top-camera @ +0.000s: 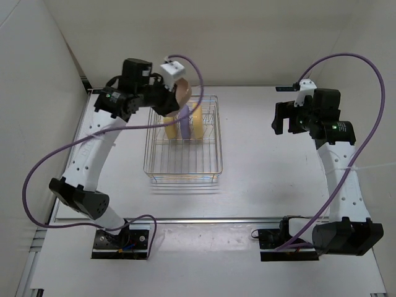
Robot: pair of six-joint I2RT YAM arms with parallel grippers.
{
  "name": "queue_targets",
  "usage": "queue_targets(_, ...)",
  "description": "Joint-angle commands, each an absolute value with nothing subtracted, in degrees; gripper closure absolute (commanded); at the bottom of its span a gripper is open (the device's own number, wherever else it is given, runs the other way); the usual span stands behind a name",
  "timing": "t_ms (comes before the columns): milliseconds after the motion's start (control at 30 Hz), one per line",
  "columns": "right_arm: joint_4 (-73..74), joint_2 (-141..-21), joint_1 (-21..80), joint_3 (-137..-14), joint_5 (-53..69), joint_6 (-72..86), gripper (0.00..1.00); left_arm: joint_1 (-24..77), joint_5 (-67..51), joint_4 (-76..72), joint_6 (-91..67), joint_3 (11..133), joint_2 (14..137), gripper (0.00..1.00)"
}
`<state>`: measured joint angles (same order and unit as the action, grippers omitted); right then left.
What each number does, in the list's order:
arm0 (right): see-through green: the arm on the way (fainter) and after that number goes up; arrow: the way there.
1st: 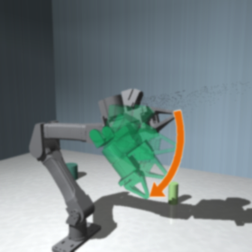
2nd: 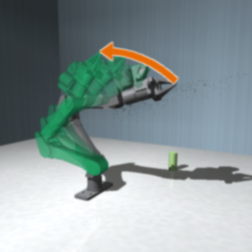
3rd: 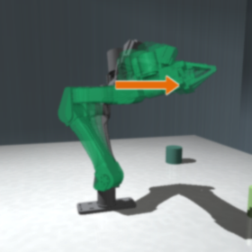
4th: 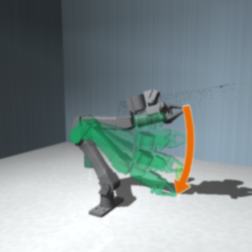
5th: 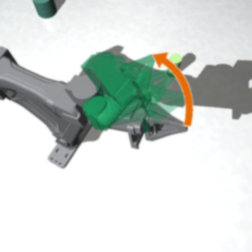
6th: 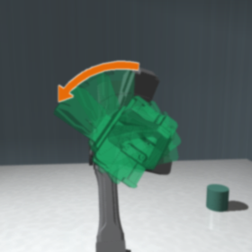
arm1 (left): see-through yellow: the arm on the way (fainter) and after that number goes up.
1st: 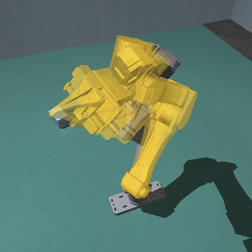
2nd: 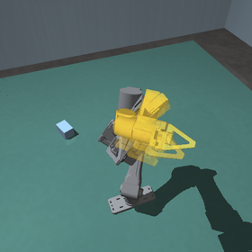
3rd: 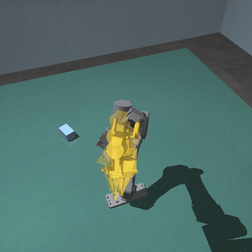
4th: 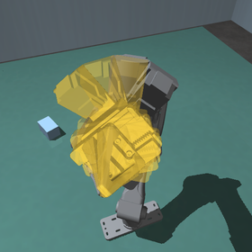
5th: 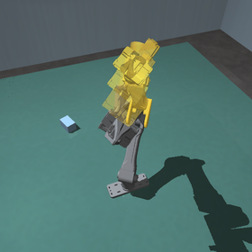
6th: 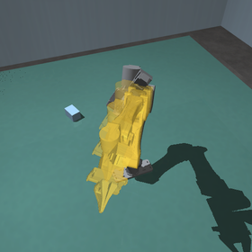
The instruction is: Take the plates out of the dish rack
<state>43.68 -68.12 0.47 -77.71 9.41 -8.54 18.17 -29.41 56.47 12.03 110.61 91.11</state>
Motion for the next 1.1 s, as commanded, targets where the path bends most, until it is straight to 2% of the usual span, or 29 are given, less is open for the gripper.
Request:
queue_targets(0, 44.29, -69.17, 0.62, -81.91, 12.64, -5.81, 0.0, 26.61, -7.24, 57.13, 18.8, 110.21, 89.12, 0.89)
queue_targets(167, 46.14, -73.37, -0.53, -87.18, 22.66, -2.21, 0.0, 44.78, 16.31, 53.54, 27.06, 101.27, 88.59, 0.89)
queue_targets(233, 48.41, -74.88, -0.53, -91.46, 25.21, -2.2, 0.02, 48.76, 24.12, 52.04, 31.26, 96.62, 88.59, 0.89)
queue_targets(400, 50.27, -78.57, 0.96, -98.52, 27.42, -2.28, 0.05, 59.22, 34.35, 48.88, 37.17, 90.98, 89.21, 0.89)
queue_targets(800, 52.82, -83.41, 11.86, -102.92, 25.66, -5.27, 0.08, 71.54, 41.13, 42.81, 43.86, 91.58, 95.1, 0.89)
queue_targets(933, 50.46, -83.41, 13.09, -100.38, 25.66, -5.8, 0.15, 72.86, 41.66, 42.8, 44.38, 93.86, 97.38, 0.89)
queue_targets(1067, 48.0, -83.41, 13.62, -96.25, 26.19, -5.8, 0.15, 72.86, 42.19, 42.8, 44.38, 96.41, 99.22, 0.89)
